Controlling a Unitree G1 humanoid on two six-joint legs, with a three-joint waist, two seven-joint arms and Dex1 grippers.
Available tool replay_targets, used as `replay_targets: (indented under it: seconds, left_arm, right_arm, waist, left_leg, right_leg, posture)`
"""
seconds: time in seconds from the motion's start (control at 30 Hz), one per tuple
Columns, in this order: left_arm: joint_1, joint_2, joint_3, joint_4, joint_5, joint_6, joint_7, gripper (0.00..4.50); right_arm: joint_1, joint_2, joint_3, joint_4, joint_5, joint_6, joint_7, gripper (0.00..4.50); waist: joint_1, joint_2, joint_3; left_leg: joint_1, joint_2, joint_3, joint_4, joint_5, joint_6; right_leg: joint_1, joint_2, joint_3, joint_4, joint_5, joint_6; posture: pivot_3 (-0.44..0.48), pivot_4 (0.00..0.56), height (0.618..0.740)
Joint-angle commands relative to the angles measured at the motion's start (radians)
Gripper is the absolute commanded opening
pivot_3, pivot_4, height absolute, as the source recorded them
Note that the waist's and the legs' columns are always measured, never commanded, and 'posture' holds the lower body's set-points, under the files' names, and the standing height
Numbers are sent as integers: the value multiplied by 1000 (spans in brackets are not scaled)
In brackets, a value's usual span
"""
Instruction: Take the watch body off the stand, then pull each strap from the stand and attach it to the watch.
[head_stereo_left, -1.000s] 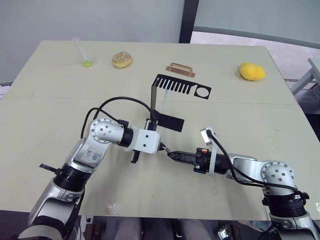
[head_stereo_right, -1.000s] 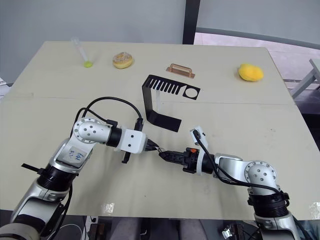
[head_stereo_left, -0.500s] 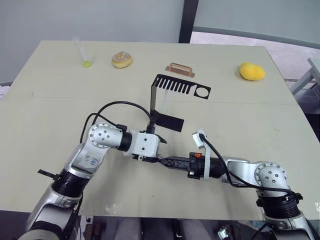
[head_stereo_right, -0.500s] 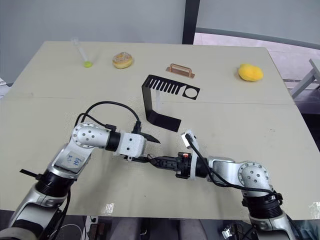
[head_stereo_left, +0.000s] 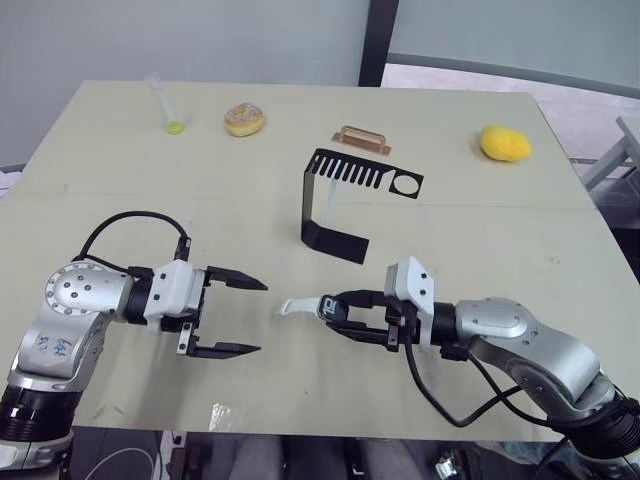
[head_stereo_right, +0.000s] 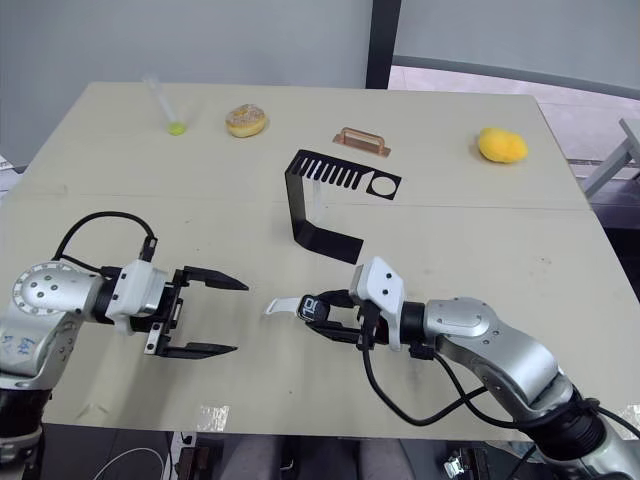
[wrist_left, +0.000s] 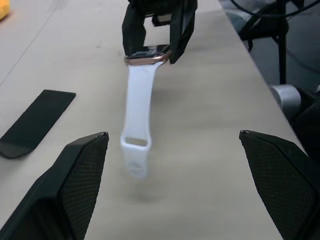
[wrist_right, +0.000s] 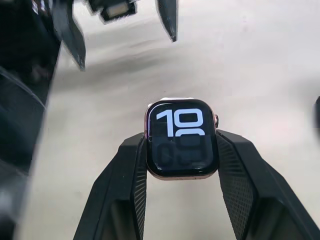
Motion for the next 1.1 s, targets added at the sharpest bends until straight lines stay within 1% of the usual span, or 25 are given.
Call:
replay_targets:
  seconds: [0.03,0.13,0.27,0.37,0.5,0.6,0.7,0.83,0.97,1.0,1.03,1.07,1.1]
  left_arm:
    - [41,-1,44,1,-23,-50,-8,4500]
    - [76,8,52,-6,-22,-64,-14,4500]
    - [94,13,64,-20,-43,-47,-1,4500]
    - [104,16,86,-21,-64,-41,-2,4500]
    - [113,32,113,-6,-81,-64,-46,4500]
    - [121,50,127,19,-79,-72,-67,4500]
    - [126,58,129,32,-66,-79,-68,4500]
    - [140,61,131,18,-63,-80,-58,4500]
    - [150,62,135,10,-66,-78,-48,4500]
    - [152,61,136,9,-67,-78,-45,4500]
    - [153,60,135,7,-67,-78,-43,4500]
    - [154,59,136,6,-68,-77,-40,4500]
    - [154,59,137,5,-70,-76,-38,4500]
  right_arm:
    - [11,-39,10,16,-172,-192,106,1510]
    - [22,-50,4,33,-229,-251,151,1510]
    - [8,-18,3,63,-274,-281,178,1510]
    - [-41,40,26,113,-292,-272,197,1510]
    - [-109,117,52,172,-264,-171,233,1510]
    - [-167,183,103,252,-300,-141,254,1510]
    - [-211,260,151,372,-347,-151,256,1510]
    - [-214,250,171,457,-396,-173,298,1510]
    - [-211,237,158,476,-380,-132,344,1510]
    - [-211,234,154,479,-378,-148,356,1510]
    - [-210,233,151,481,-379,-162,365,2544]
    - [-210,234,143,489,-387,-170,358,2910]
    - [-210,228,137,488,-386,-171,368,3375]
  waist:
    - [-1,0,0]
    - [-1,0,0]
    - [-1,0,0]
    - [-5,0,0]
    - [-7,0,0]
    - [-7,0,0]
    - [-13,0,0]
    - [-12,0,0]
    - [-12,0,0]
    - [-12,0,0]
    - [-13,0,0]
    - [-13,0,0]
    - [-14,0,0]
  left_leg:
    - [0,0,0,0,0,0]
    - [1,0,0,0,0,0]
    - [1,0,0,1,0,0]
    - [1,0,0,1,0,0]
    - [2,0,0,0,0,-1]
    - [2,0,0,1,0,-1]
    - [2,1,0,0,0,-1]
    - [2,0,0,1,0,-1]
    - [2,-1,0,1,0,0]
    - [2,-1,0,1,0,0]
    - [2,-1,0,1,0,0]
    - [2,-1,0,1,0,0]
    - [2,-1,0,1,0,0]
  right_leg:
    - [0,0,0,0,0,0]
    - [0,0,0,0,0,0]
    - [1,0,0,1,0,0]
    - [1,0,0,2,0,0]
    - [1,0,0,5,0,0]
    - [1,0,0,5,0,0]
    - [1,0,0,5,0,0]
    - [1,-1,-1,7,0,0]
    - [1,-1,-1,6,0,0]
    - [1,-1,-1,6,0,0]
    - [1,-1,-1,6,0,0]
    - [1,-1,-1,7,0,0]
    - [1,-1,-1,6,0,0]
  posture:
    - [0,150,740]
    - [0,150,740]
    - [0,150,740]
    - [0,150,740]
    - [0,150,740]
    - [0,150,740]
    - [0,150,740]
    - [0,150,740]
    - [0,150,740]
    - [0,150,740]
    - [0,150,740]
    - [0,150,740]
    - [0,150,740]
